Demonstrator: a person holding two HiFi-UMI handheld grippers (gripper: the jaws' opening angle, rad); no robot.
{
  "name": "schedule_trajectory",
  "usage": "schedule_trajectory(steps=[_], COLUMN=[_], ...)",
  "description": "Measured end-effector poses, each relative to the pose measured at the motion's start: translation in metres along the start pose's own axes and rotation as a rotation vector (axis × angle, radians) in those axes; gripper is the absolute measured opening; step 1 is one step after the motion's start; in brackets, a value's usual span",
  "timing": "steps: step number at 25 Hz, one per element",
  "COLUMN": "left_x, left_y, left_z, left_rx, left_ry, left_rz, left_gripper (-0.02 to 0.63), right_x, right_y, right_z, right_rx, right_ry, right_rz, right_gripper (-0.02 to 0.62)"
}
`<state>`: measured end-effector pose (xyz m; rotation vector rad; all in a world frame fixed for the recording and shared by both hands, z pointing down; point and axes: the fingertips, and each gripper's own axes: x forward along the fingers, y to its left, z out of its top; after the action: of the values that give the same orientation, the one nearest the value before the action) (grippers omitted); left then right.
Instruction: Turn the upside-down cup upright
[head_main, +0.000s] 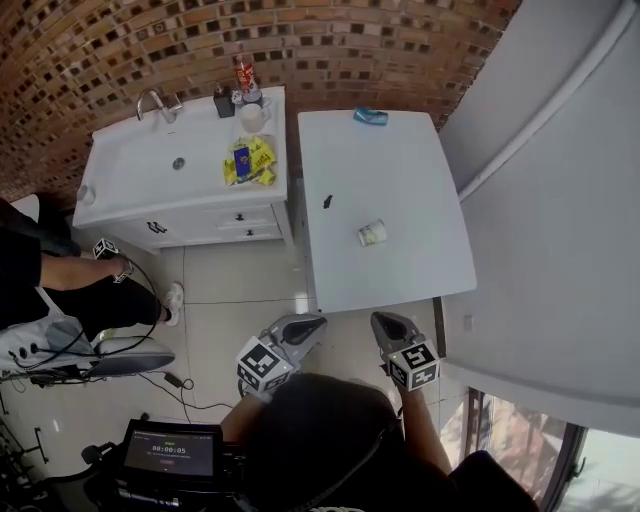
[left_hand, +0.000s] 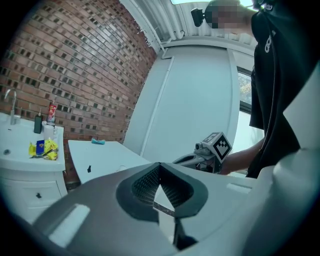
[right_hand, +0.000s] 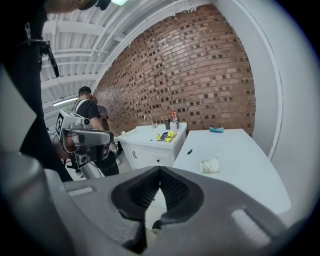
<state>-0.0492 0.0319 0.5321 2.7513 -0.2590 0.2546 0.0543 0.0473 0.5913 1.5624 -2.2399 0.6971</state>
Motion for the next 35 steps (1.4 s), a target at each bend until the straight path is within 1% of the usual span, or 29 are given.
schedule_trajectory(steps=[6, 10, 13, 16, 20, 23, 26, 29, 31, 35], left_x=[0.004, 0.012, 0.028, 0.044, 0.061, 0.066, 0.066, 0.066, 0.067, 0.062], left_y=[0.047, 0.063, 0.073, 0.080, 0.083, 0.090, 0.100, 0.108, 0.111, 0.120], left_z=[0.014, 0.020, 0.021, 0.026, 0.030, 0.033, 0.035, 0.036, 0.037, 0.037], left_rx=[0.000, -0.011, -0.014, -0.033, -0.052, -0.063, -0.073, -0.087, -0.094, -0.102], left_ry=[0.019, 0.034, 0.043, 0.042, 0.039, 0.042, 0.042, 0.038, 0.034, 0.031], left_rz=[-0.007, 0.001, 0.028, 0.078, 0.118, 0.154, 0.190, 0.215, 0.229, 0.255], left_gripper=[0.014, 0.014, 0.014, 0.014, 0.014, 0.014, 0.014, 0.014, 0.014, 0.014], right_x=[0.039, 0.056, 0.072, 0.092, 0.117, 0.136, 0.155, 0.167, 0.171, 0.186], right_y=[-0.030, -0.045, -0.065, -0.087, -0.120, -0.140, -0.150, -0.159, -0.166, -0.176], right_z=[0.020, 0.023, 0.022, 0.021, 0.016, 0.013, 0.008, 0.002, 0.001, -0.002], right_rx=[0.018, 0.026, 0.004, -0.023, -0.064, -0.088, -0.112, -0.121, -0.131, -0.147], right_ry=[0.004, 0.033, 0.051, 0.086, 0.135, 0.170, 0.213, 0.249, 0.268, 0.293], right_rz=[-0.074, -0.075, -0.068, -0.067, -0.115, -0.142, -0.154, -0.157, -0.169, -0.199], right_gripper=[-0.007, 0.019, 0.043, 0.109, 0.213, 0.267, 0.304, 0.317, 0.329, 0.376])
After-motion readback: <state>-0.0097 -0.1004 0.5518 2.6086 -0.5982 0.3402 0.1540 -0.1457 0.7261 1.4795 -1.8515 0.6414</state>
